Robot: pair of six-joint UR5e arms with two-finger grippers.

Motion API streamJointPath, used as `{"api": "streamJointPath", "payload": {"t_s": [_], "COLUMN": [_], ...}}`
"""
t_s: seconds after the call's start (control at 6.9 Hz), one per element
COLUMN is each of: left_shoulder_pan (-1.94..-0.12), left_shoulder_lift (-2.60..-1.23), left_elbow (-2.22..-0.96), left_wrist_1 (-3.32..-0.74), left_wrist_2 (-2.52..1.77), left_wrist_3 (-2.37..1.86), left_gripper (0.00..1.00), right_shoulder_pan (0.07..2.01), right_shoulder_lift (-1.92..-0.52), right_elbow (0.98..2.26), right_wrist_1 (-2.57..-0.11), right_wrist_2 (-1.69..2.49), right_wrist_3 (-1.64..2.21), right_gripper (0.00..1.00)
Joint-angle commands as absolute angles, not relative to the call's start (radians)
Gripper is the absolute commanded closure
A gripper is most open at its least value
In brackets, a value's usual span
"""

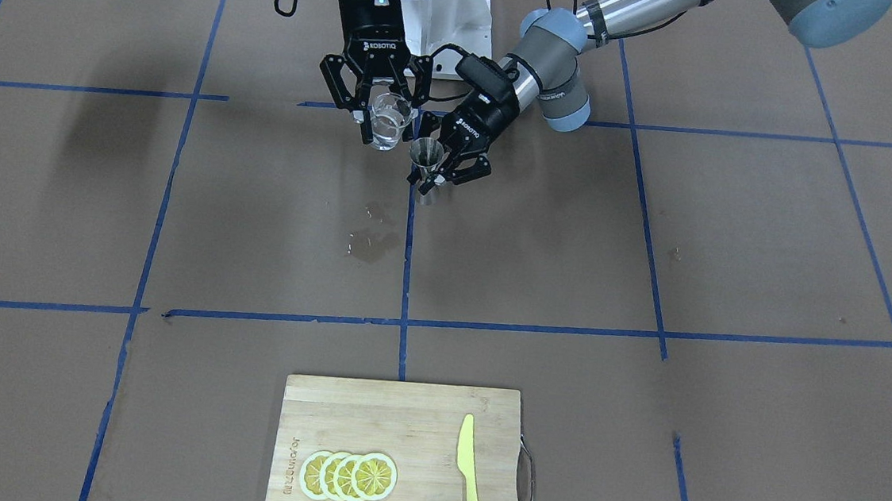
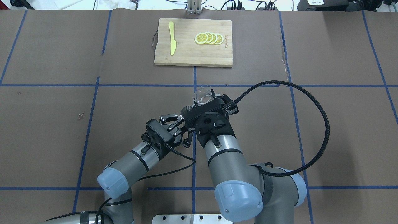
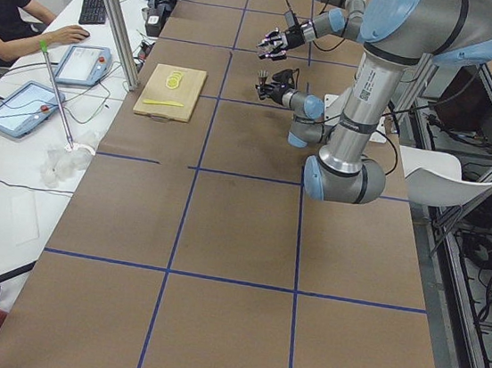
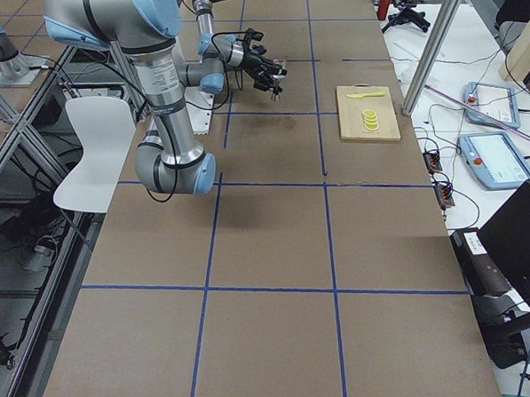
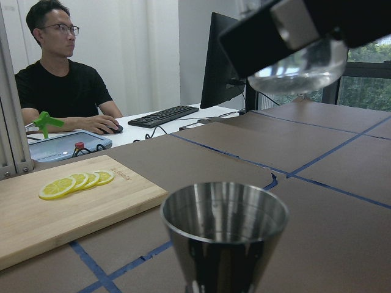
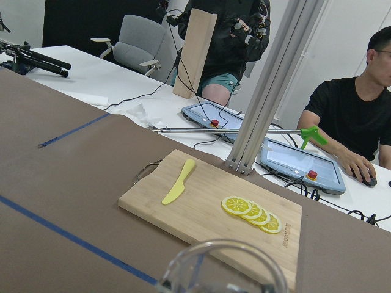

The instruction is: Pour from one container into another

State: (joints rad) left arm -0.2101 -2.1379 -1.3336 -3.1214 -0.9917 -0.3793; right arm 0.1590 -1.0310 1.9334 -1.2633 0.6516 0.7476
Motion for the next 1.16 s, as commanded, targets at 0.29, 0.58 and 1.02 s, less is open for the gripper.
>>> {"api": "streamJointPath", "payload": {"t_s": [0.29,0.58,1.02], "left_shoulder_pan": [-0.210,-0.210,-0.210], "left_shoulder_lift": [-2.174,-2.181,-2.183], "left_elbow": [-1.298,-1.293,-1.290], "left_wrist_1": [-3.122,-3.122,-3.122], "left_wrist_2": [-1.002,-1.002,-1.002], "left_wrist_3": [-0.377,-0.377,-0.377], "left_gripper": [1.00,1.00,1.00], "right_shoulder_pan": [0.158,0.160,0.160], "right_shoulder_lift": [-1.016,-1.017,-1.019], "right_elbow": [1.930,1.931,1.934], "right_wrist_1": [-1.322,-1.336,-1.382], "right_wrist_2": [0.649,0.644,0.603], "right_wrist_3": [0.686,0.670,0.596], "right_gripper": [1.00,1.00,1.00]}}
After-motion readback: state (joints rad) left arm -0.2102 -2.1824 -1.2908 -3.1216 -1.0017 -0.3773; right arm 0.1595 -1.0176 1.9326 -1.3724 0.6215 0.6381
